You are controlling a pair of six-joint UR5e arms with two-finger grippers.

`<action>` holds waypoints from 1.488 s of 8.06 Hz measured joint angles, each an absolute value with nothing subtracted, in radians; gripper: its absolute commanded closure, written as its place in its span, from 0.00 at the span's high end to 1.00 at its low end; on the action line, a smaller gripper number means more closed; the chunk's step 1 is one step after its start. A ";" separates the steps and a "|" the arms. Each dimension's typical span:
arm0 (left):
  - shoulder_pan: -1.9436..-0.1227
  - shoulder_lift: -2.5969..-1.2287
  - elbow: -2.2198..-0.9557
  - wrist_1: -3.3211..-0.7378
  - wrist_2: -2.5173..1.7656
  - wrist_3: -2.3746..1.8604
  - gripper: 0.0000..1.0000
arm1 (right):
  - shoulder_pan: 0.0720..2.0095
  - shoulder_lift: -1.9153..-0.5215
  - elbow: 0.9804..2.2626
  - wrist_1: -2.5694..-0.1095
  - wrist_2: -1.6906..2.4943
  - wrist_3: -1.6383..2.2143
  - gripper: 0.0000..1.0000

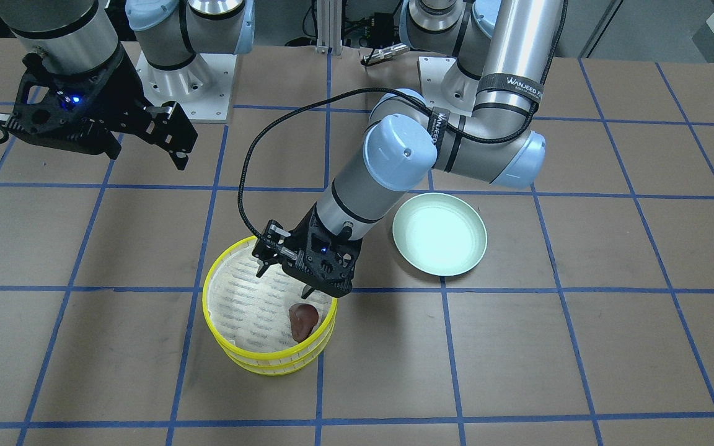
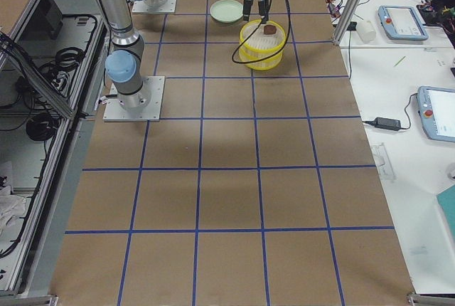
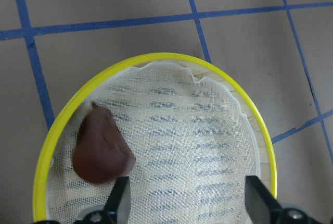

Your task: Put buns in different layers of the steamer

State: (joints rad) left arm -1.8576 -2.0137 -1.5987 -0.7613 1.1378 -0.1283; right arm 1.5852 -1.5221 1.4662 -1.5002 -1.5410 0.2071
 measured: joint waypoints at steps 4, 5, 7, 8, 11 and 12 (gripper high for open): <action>-1.857 -1.972 -1.582 -0.845 1.236 -0.111 1.00 | 1.586 -1.522 1.468 -1.502 -1.545 0.211 1.00; -1.854 -1.946 -1.580 -0.938 1.327 -0.088 1.00 | 1.585 -1.517 1.468 -1.505 -1.545 0.212 1.00; -1.828 -1.867 -1.575 -1.143 1.496 -0.023 1.00 | 1.583 -1.511 1.468 -1.507 -1.544 0.214 1.00; -1.804 -1.818 -1.573 -1.244 1.562 -0.003 1.00 | 1.583 -1.510 1.468 -1.508 -1.544 0.215 1.00; -1.686 -1.674 -1.573 -1.453 1.616 0.022 1.00 | 1.583 -1.510 1.468 -1.508 -1.542 0.215 1.00; -1.639 -1.642 -1.576 -1.490 1.607 0.025 1.00 | 1.583 -1.510 1.468 -1.508 -1.543 0.216 1.00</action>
